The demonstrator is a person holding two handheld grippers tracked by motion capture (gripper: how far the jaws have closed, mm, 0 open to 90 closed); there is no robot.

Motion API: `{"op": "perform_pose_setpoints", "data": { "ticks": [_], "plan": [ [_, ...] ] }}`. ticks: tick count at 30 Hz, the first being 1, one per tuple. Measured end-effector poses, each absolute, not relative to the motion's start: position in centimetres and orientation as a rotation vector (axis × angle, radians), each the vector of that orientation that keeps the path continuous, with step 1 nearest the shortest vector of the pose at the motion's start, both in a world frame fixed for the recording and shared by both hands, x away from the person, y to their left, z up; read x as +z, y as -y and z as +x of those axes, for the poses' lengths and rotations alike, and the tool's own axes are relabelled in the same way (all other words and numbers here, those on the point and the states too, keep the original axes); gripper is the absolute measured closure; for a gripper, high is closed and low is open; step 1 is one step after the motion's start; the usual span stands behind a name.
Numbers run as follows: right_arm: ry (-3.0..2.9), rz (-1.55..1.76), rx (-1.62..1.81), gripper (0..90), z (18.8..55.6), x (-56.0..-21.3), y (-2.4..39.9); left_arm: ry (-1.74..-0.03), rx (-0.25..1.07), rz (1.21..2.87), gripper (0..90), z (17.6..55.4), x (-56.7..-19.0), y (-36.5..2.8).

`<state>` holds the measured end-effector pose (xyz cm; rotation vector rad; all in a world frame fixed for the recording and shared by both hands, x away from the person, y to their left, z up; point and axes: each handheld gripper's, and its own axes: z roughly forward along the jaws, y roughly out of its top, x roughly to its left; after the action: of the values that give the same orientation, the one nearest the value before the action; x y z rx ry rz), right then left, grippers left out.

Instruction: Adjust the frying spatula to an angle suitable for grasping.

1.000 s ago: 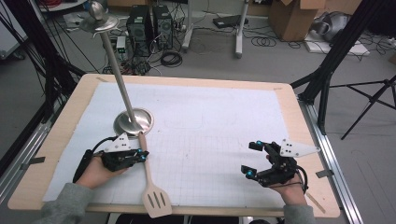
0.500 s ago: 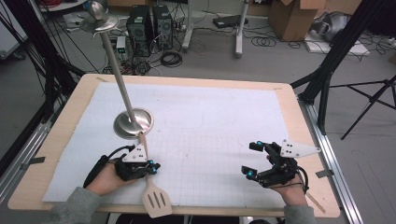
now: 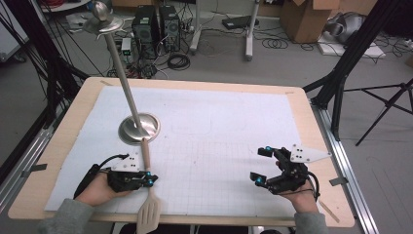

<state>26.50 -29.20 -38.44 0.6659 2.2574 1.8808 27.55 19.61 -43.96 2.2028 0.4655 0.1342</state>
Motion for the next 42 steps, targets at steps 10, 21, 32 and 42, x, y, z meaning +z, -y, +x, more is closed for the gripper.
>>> {"op": "perform_pose_setpoints", "data": {
  "ticks": [10,21,32,42],
  "plan": [
    [-2.266,0.661,1.894,7.6,27.0,-38.5,28.8,-0.459,0.103,2.202,89.9,27.0,-44.0,-21.7],
    [-2.274,0.660,1.879,7.6,27.0,-38.5,28.6,-0.614,0.283,2.138,89.8,27.9,-42.7,-24.3],
    [-2.287,0.673,1.860,7.6,26.6,-38.6,28.8,-0.770,0.355,2.151,89.7,30.5,-44.4,-27.0],
    [-2.272,0.711,1.840,7.6,26.1,-38.7,29.3,-0.748,0.363,2.171,89.7,31.7,-43.9,-25.0]
  ]
}}
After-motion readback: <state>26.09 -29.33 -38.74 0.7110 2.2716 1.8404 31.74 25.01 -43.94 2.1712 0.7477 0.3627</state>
